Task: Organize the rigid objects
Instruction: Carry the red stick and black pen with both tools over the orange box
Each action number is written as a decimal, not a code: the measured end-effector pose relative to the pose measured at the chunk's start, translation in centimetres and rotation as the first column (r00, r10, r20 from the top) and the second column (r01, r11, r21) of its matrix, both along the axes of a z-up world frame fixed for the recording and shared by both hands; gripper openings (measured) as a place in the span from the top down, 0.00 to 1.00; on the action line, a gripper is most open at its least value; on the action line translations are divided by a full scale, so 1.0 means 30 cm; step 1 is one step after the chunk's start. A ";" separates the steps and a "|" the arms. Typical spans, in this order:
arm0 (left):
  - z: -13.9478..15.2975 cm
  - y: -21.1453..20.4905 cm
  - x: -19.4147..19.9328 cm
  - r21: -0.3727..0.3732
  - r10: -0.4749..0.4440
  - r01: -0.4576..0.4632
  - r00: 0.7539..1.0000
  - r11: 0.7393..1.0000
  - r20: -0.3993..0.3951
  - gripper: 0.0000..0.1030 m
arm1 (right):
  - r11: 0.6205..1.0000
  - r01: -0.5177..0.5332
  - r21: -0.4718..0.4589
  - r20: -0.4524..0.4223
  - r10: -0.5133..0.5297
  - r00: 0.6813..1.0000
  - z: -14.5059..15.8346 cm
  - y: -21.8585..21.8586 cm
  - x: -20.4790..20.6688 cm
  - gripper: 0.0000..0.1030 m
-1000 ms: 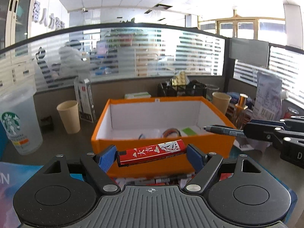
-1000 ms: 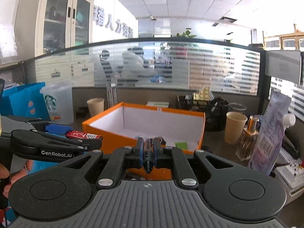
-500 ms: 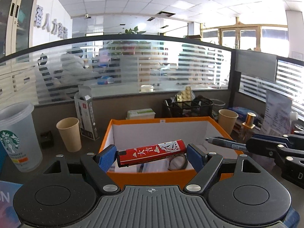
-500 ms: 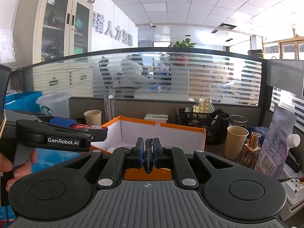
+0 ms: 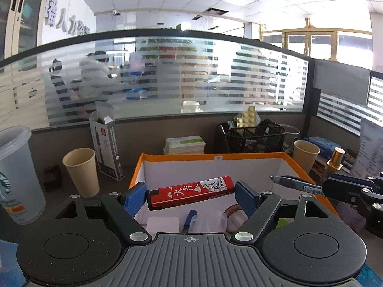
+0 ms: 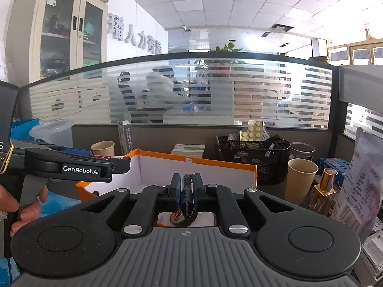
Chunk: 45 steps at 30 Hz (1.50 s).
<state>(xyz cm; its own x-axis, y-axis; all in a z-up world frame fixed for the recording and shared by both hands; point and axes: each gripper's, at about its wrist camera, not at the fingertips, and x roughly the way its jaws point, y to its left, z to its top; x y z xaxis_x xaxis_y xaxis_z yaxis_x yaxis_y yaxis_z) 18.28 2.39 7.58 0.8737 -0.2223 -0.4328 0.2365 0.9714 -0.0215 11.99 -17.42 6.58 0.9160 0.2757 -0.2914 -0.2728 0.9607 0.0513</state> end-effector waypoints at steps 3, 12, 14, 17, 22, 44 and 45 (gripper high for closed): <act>-0.016 -0.007 0.037 0.004 0.000 0.000 1.000 1.000 -0.010 0.22 | 1.000 0.004 0.004 -0.008 -0.003 1.000 -0.011 -0.003 0.036 0.91; -0.070 -0.018 0.125 0.008 0.006 -0.006 0.999 1.000 -0.047 0.22 | 1.000 0.018 0.015 -0.039 -0.017 0.999 -0.047 -0.018 0.125 0.91; -0.083 -0.021 0.142 0.010 0.008 -0.007 0.998 1.000 -0.056 0.22 | 1.000 0.022 0.016 -0.048 -0.021 0.999 -0.058 -0.021 0.145 0.91; -0.102 -0.024 0.161 0.013 0.008 -0.007 0.998 1.000 -0.069 0.22 | 0.999 0.028 0.018 -0.059 -0.027 0.998 -0.073 -0.025 0.169 0.91; -0.132 -0.030 0.191 0.017 0.011 -0.009 0.996 1.000 -0.090 0.22 | 0.999 0.039 0.022 -0.077 -0.037 0.996 -0.096 -0.036 0.211 0.91; -0.187 -0.056 0.261 0.034 0.017 -0.012 0.991 0.999 -0.135 0.22 | 0.998 0.053 -0.016 -0.169 -0.055 0.984 -0.172 -0.017 0.352 0.91; -0.189 -0.057 0.262 0.034 0.016 -0.012 0.990 0.999 -0.138 0.22 | 0.998 0.054 -0.018 -0.173 -0.056 0.983 -0.176 -0.015 0.356 0.91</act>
<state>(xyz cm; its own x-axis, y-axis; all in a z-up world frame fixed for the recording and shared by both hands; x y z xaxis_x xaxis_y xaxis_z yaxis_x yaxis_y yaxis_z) 26.14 0.68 1.92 0.8079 -0.1938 -0.5566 0.2198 0.9753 -0.0205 22.68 -17.87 1.32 0.8649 0.2215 -0.4504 -0.2079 0.9749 0.0801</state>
